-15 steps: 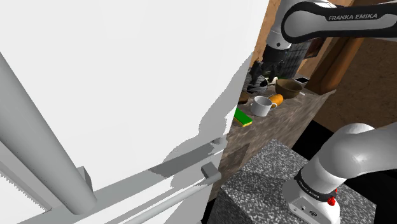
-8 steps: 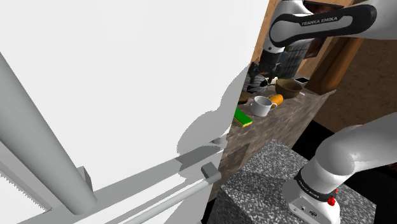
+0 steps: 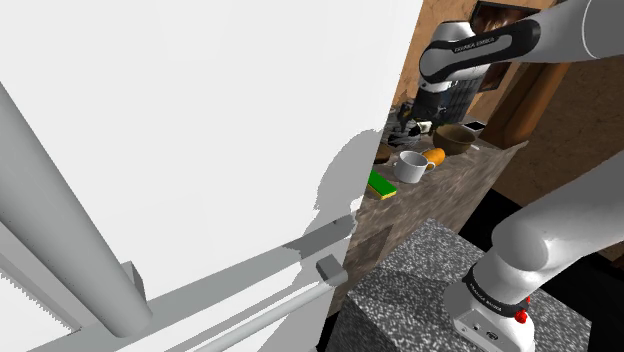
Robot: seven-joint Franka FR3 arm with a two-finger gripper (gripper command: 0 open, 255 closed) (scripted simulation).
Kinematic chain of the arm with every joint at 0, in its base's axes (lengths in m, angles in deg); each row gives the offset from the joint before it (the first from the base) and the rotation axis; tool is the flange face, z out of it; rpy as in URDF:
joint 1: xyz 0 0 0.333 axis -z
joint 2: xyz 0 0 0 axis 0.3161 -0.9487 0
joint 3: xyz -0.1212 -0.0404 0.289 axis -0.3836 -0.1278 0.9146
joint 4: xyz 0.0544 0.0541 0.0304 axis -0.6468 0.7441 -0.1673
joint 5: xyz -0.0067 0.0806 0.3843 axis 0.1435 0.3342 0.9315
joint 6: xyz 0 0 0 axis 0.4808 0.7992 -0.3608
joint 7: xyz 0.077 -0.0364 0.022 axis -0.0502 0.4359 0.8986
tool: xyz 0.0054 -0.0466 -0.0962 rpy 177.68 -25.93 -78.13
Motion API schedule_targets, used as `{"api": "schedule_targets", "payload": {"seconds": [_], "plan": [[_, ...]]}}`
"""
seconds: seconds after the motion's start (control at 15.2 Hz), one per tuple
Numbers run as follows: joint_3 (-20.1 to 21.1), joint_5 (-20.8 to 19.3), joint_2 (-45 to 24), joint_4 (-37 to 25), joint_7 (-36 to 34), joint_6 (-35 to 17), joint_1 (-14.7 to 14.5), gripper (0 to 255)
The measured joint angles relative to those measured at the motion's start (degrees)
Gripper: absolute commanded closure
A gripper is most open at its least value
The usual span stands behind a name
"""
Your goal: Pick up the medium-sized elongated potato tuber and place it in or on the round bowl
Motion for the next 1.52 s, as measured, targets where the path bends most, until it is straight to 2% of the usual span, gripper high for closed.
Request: {"api": "schedule_targets", "payload": {"seconds": [0.92, 1.52], "plan": [[-8.41, 1.76, -16.73, -7.6, -12.22, -6.04, 8.92, 0], [-9.04, 2.56, -19.98, -5.09, -12.3, -11.6, 9.76, 0]]}}
